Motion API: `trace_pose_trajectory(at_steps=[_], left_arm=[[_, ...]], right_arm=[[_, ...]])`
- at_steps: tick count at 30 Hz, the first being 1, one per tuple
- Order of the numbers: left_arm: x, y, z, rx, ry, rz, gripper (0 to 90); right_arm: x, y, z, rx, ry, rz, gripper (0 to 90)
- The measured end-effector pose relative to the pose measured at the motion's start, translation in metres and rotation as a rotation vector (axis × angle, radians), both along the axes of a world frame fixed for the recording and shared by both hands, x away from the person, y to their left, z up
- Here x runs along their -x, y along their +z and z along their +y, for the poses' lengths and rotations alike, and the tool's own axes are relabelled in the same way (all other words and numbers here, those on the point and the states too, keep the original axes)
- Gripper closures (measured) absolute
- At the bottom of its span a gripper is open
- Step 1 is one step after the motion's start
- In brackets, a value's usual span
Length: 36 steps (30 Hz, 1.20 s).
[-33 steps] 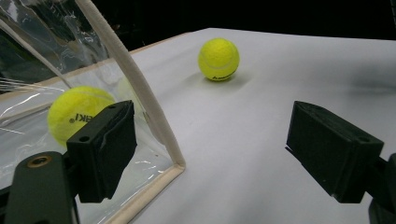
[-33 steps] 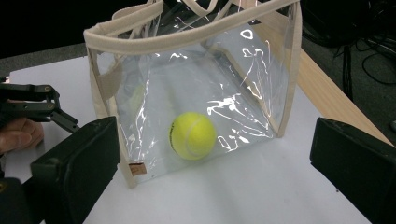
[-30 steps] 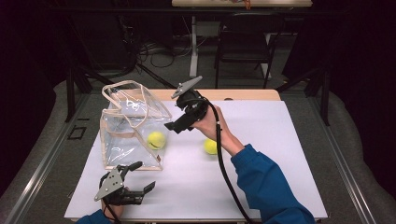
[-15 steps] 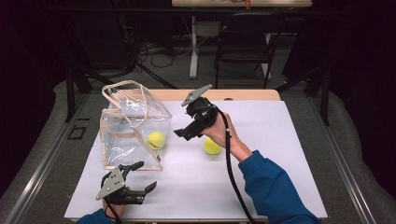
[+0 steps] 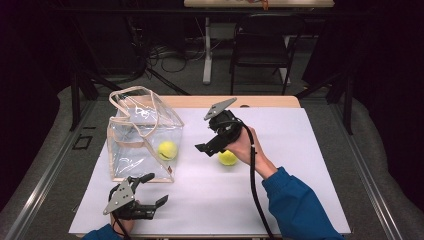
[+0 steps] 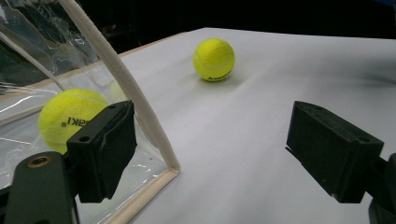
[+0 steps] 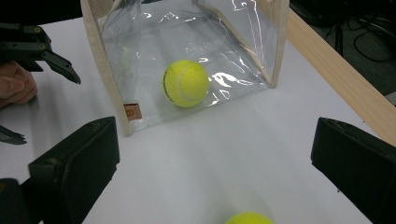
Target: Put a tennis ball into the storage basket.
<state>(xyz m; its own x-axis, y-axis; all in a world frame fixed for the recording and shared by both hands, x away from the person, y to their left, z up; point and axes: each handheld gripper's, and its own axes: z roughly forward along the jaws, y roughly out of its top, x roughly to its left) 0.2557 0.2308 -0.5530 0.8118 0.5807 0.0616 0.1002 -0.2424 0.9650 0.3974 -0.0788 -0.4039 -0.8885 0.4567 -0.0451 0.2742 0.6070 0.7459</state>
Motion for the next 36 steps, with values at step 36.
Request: trace_pose_trajectory(at_steps=[36], left_arm=[[0.002, 0.0, 0.003, 0.005, -0.002, -0.003, 15.8]], right_arm=[[0.016, -0.06, -0.048, 0.063, -0.082, 0.033, 0.0]])
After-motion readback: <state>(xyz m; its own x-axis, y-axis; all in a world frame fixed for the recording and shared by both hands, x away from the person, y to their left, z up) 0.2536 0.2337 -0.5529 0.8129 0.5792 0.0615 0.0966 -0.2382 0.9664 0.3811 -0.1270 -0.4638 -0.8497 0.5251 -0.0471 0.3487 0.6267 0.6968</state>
